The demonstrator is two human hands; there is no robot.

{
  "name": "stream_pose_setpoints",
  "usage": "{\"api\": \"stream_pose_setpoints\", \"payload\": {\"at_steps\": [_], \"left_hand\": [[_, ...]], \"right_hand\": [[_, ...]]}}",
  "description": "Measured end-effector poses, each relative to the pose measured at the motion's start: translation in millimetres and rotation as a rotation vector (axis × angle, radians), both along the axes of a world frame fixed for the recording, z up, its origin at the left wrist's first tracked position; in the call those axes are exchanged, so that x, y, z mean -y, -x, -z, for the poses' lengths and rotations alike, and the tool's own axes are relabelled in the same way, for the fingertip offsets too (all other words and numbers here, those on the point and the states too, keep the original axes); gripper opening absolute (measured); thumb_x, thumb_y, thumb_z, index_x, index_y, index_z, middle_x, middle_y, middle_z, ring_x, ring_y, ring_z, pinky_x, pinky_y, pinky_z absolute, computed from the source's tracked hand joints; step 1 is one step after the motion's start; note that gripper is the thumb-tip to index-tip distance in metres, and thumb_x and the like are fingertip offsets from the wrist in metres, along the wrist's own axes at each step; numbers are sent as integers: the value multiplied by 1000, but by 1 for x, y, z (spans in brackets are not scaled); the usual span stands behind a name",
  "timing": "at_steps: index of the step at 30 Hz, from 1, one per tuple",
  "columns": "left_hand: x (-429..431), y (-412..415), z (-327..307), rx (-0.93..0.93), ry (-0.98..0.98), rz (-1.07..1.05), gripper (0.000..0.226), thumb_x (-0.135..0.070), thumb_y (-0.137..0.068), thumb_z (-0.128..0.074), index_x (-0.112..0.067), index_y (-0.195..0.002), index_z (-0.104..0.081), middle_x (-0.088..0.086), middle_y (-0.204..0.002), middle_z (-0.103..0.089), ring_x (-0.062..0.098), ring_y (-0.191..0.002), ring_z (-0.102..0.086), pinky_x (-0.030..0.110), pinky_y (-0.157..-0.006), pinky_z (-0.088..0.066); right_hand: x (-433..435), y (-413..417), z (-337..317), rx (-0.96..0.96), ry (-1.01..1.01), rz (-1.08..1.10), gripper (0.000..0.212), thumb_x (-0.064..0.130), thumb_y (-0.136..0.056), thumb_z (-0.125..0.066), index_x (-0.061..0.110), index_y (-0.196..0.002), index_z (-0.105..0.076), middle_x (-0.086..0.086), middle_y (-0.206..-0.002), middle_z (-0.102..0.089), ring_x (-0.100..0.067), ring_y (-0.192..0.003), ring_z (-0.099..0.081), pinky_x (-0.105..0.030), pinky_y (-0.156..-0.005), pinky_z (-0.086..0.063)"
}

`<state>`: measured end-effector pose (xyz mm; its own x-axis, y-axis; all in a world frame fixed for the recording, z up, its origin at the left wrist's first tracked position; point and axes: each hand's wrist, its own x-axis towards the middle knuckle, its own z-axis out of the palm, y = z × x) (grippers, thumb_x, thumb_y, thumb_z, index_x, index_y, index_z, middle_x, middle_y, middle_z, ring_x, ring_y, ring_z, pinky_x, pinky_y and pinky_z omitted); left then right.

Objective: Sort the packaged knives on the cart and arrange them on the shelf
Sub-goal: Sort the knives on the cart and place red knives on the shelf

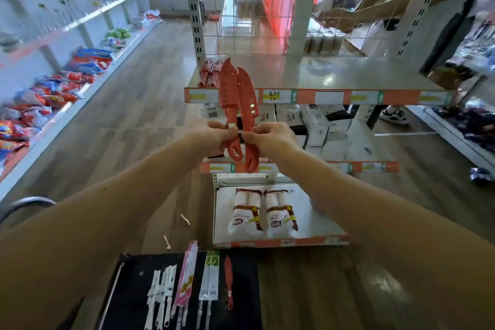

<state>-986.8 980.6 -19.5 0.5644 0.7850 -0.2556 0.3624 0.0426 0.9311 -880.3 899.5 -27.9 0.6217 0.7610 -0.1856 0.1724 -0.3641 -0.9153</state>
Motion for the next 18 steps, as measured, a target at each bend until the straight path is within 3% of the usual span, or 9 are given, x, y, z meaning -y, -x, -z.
{"api": "stream_pose_setpoints", "payload": {"at_steps": [5,7,10,13,16,18], "left_hand": [[-29,-7,-2,4,11,19,12,-16,-90,-59,-9,-81,-56,3,-70,-56,2,-45,-56,7,-34,-38],[-44,-16,-4,-9,20,35,11,-17,-91,-58,-7,-90,-55,3,-70,-54,5,-50,-54,8,-34,-37],[-74,-29,-12,-62,-37,39,18,-23,-87,-64,-9,-96,-56,2,-75,-58,11,-65,-55,16,-48,-40],[-104,-39,-23,-127,-88,58,15,-29,-86,-65,-16,-83,-58,3,-79,-61,16,-81,-58,20,-54,-35],[-133,-55,-22,-147,-86,26,15,-26,-85,-65,-13,-81,-58,1,-76,-58,15,-75,-55,19,-54,-35],[-147,-68,-20,-139,-77,-34,17,-25,-85,-66,-11,-82,-58,-1,-75,-52,16,-80,-51,21,-65,-41]], "right_hand": [[-30,-4,-7,31,-4,20,20,26,-83,-70,22,-68,-58,-7,-85,-69,-21,-84,-69,-36,-86,-56],[-45,-10,-12,53,1,36,17,25,-84,-69,19,-73,-58,-6,-85,-67,-21,-82,-67,-36,-85,-56],[-68,-24,-22,86,1,64,11,24,-85,-67,16,-84,-61,-5,-82,-65,-18,-77,-65,-32,-80,-56],[-91,-41,-30,105,39,60,16,22,-87,-65,15,-74,-60,-7,-75,-66,-17,-65,-64,-31,-73,-58],[-111,-61,-33,170,82,61,14,21,-86,-66,13,-75,-62,-10,-85,-70,-22,-80,-68,-37,-82,-57],[-123,-74,-36,238,109,40,12,21,-86,-65,9,-86,-66,-6,-81,-66,-18,-79,-64,-28,-71,-54]]}}
